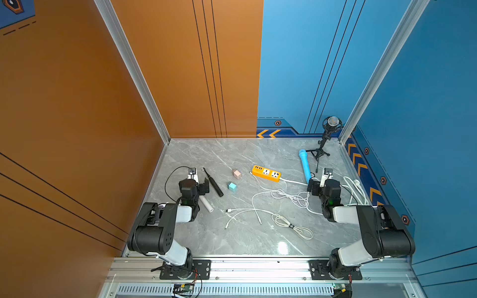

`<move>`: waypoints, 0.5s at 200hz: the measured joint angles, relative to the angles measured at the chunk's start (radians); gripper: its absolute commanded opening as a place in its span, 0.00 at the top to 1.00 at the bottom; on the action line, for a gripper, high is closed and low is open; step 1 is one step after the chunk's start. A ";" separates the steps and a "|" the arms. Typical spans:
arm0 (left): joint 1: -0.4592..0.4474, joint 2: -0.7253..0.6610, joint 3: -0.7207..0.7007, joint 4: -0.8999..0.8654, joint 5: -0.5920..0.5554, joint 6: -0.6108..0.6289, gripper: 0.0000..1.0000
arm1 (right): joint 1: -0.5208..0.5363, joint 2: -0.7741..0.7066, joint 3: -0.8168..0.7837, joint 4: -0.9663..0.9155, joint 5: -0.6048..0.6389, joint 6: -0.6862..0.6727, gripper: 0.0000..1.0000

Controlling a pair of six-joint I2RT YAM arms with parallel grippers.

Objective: Charge the electric toothbrush
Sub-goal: Pick up the charging cable from the center of the board.

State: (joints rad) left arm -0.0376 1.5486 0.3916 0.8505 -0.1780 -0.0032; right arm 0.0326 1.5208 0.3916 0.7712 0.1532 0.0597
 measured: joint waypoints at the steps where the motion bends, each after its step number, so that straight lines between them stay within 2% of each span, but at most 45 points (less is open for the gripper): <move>1: 0.000 0.000 0.000 0.000 0.000 0.000 0.02 | 0.000 0.000 0.000 0.000 0.000 0.000 0.00; 78: 0.000 0.000 0.000 0.000 0.000 0.000 0.02 | 0.000 0.000 0.000 -0.001 -0.004 0.000 0.00; 86: 0.000 0.000 0.000 0.000 0.002 0.000 0.02 | 0.001 -0.009 0.007 -0.025 -0.003 -0.001 0.00; 100: 0.002 0.000 0.000 0.000 0.008 0.000 0.02 | 0.014 -0.067 0.066 -0.186 0.018 0.013 0.00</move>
State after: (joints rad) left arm -0.0353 1.5486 0.3916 0.8501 -0.1703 -0.0036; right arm 0.0471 1.4536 0.4576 0.5854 0.1711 0.0727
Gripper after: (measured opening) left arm 0.983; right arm 0.999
